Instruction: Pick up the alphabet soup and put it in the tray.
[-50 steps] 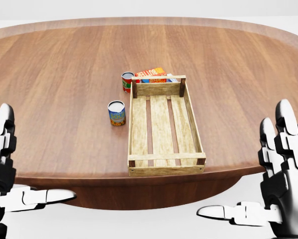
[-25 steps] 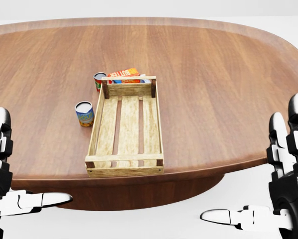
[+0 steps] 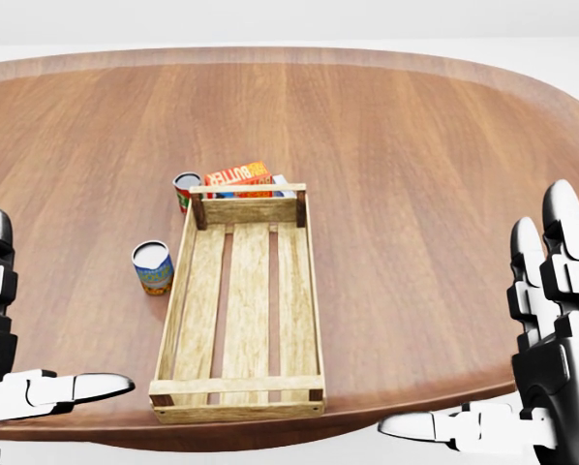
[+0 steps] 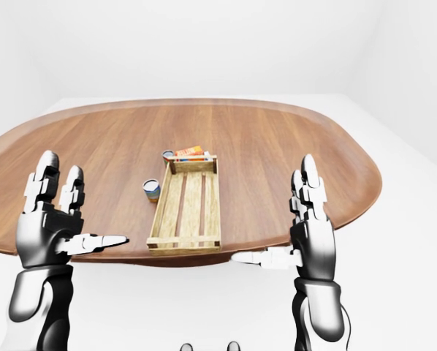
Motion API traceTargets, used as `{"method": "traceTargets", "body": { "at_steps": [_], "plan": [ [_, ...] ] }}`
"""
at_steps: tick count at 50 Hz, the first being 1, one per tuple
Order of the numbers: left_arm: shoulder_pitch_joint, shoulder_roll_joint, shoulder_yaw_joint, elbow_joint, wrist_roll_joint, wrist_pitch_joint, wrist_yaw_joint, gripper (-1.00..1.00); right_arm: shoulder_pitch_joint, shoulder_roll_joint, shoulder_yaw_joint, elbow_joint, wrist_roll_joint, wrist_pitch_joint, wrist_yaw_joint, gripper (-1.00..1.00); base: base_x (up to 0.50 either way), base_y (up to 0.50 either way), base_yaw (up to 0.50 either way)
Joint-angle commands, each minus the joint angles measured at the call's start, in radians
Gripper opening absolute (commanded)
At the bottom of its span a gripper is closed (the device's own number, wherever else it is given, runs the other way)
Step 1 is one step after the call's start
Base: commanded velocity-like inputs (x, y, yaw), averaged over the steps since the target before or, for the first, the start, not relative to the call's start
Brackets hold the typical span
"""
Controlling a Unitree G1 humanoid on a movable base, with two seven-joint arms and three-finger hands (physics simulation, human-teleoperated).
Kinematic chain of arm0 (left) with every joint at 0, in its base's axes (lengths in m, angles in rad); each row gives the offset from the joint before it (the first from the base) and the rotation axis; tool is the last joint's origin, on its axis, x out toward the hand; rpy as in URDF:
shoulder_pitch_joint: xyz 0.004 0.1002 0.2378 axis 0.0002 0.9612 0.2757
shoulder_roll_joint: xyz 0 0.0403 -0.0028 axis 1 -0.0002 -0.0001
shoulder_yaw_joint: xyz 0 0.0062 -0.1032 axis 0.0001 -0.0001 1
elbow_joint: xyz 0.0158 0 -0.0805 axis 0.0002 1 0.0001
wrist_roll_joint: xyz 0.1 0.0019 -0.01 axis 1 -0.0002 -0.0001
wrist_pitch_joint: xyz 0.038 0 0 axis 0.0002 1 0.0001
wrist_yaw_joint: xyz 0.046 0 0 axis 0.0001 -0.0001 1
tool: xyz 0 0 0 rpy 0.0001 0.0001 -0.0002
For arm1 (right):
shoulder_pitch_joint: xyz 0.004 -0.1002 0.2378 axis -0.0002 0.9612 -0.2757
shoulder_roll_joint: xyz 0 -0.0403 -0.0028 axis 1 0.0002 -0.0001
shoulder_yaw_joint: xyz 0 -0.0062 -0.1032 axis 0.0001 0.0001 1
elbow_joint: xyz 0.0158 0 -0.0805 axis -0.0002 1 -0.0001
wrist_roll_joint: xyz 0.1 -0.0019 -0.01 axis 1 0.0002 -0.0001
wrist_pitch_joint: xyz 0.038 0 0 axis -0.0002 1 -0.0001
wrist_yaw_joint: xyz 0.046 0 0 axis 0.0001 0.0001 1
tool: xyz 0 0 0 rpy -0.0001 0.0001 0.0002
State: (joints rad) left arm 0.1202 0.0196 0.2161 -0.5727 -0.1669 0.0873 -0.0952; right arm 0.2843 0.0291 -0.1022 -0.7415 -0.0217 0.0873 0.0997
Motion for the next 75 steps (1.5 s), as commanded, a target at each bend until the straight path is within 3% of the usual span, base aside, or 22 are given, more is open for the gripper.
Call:
{"method": "traceTargets", "body": {
  "at_steps": [1,49,57,66,71,73,75],
  "plan": [
    [0.001,0.000,0.003,-0.009,-0.004,0.000,0.000,1.00,0.001,-0.001,0.000,-0.003,-0.001,0.000,0.005,1.00,0.50,0.00,0.00],
    [0.005,-0.001,0.000,-0.008,0.003,0.000,-0.006,1.00,0.010,0.007,-0.001,-0.034,0.011,0.000,0.004,1.00,0.50,0.01,0.00],
    [0.008,0.001,-0.003,-0.010,0.011,0.000,-0.011,1.00,0.013,0.008,-0.002,-0.037,0.019,0.000,0.003,1.00,0.03,0.00,0.00],
    [-0.007,0.040,0.010,0.038,0.136,0.000,-0.058,1.00,0.019,0.010,-0.008,-0.050,0.026,0.000,0.006,1.00,0.00,0.00,0.00],
    [-0.002,0.078,0.015,0.083,0.273,0.000,-0.148,1.00,0.020,0.010,-0.004,-0.050,0.033,0.000,0.010,1.00,0.00,0.00,0.00],
    [-0.017,0.083,0.027,0.118,0.344,0.000,-0.143,1.00,0.017,0.010,-0.002,-0.050,0.032,0.000,0.007,1.00,0.00,0.00,0.00],
    [-0.037,0.084,0.044,0.131,0.347,0.000,-0.168,1.00,0.014,0.008,0.002,-0.045,0.029,0.000,0.005,1.00,0.00,0.00,0.00]
  ]
}}
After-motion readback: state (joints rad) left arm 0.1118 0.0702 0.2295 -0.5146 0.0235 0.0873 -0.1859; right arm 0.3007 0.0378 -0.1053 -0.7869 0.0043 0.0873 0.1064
